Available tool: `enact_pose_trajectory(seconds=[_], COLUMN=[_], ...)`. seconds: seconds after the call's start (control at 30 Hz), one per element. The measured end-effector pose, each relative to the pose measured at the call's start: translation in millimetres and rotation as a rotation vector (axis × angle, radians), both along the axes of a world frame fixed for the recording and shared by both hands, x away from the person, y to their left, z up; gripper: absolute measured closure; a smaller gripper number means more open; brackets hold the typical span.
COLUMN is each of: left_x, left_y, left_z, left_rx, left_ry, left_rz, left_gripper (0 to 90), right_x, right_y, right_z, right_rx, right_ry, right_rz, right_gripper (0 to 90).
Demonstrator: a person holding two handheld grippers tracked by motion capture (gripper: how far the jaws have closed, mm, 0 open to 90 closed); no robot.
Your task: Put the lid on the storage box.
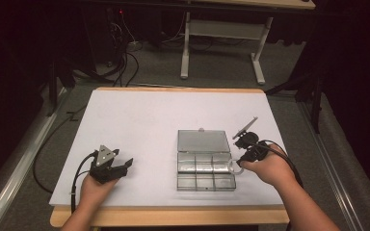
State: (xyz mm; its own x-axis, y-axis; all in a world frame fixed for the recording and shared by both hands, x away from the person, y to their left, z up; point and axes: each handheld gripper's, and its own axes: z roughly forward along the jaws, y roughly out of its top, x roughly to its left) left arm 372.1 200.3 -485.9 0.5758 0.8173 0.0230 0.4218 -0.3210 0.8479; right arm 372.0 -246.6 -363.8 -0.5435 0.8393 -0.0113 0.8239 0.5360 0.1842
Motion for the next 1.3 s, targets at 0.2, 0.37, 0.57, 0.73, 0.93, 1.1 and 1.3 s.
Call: enact_pose_trajectory(seconds=[0.2,0.37,0.57,0.73,0.93,1.1,1.3], left_x=[-0.2,0.0,-0.2,-0.1,-0.1,-0.1,-0.1], left_y=[0.2,0.1,0.1,0.3,0.4,0.4,0.5], left_z=[0.0,0.0,0.0,0.1,0.1,0.1,0.1], left_rx=[-0.002,-0.003,-0.003,-0.004,-0.005,-0.004,-0.006], left_ry=[-0.002,0.000,-0.001,0.000,0.000,0.000,0.000], left_rz=[-0.001,0.000,-0.001,-0.002,-0.002,-0.002,-0.003], left_gripper=[33.0,33.0,33.0,33.0,33.0,33.0,33.0], right_x=[0.4,-0.3,-0.4,-0.3,2.4,3.5,5.0], right_y=[10.6,19.3,27.6,35.5,45.2,53.4,62.4], right_z=[-1.4,-2.7,-5.0,-8.3,-14.5,-16.9,-18.5], right_rx=[0.000,0.007,0.007,0.011,0.014,0.019,0.024], right_ry=[0.001,0.005,-0.002,0.007,0.017,0.021,0.020], right_rz=[0.018,0.018,0.049,0.059,0.082,0.090,0.116], right_gripper=[83.0,83.1,83.1,83.1,83.1,83.0,83.0])
